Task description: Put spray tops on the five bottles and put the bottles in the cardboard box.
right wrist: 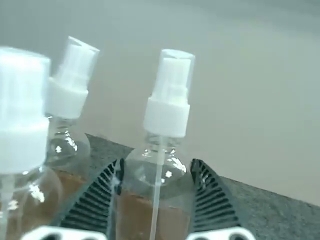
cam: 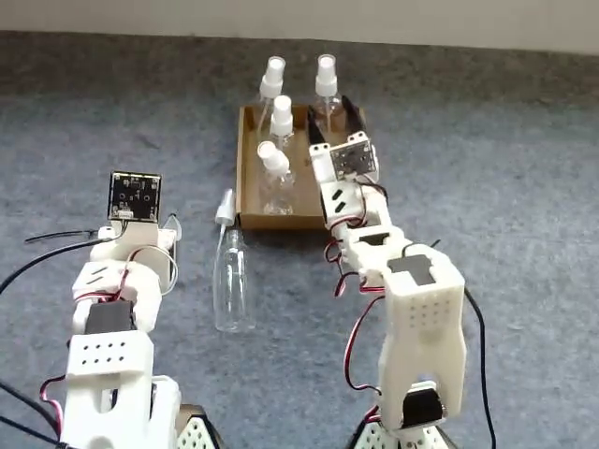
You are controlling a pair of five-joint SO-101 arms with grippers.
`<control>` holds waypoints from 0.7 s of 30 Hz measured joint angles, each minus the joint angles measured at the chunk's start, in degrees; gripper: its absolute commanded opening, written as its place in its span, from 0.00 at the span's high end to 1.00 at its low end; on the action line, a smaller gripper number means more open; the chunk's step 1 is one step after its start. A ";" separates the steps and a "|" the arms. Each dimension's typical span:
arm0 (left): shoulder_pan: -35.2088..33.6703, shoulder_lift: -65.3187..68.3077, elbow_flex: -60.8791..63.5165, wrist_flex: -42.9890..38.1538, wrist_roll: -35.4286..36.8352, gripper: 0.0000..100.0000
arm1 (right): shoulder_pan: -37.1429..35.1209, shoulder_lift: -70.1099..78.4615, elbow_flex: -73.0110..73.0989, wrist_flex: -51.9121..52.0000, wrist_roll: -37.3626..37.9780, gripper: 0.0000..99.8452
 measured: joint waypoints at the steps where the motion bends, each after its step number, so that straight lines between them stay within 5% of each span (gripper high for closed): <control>1: 0.00 0.00 0.00 0.00 0.00 0.84 | 0.62 -1.67 0.26 0.26 0.00 0.99; 6: 0.00 0.00 0.00 0.00 0.00 0.84 | 2.99 -17.14 6.59 12.92 0.00 0.99; 16: 0.00 -0.35 0.00 0.09 0.00 0.84 | -1.41 -60.92 9.41 66.46 0.00 0.99; 21: 0.00 -0.53 -6.24 9.23 0.00 0.79 | -6.86 -76.40 11.25 82.37 0.00 0.99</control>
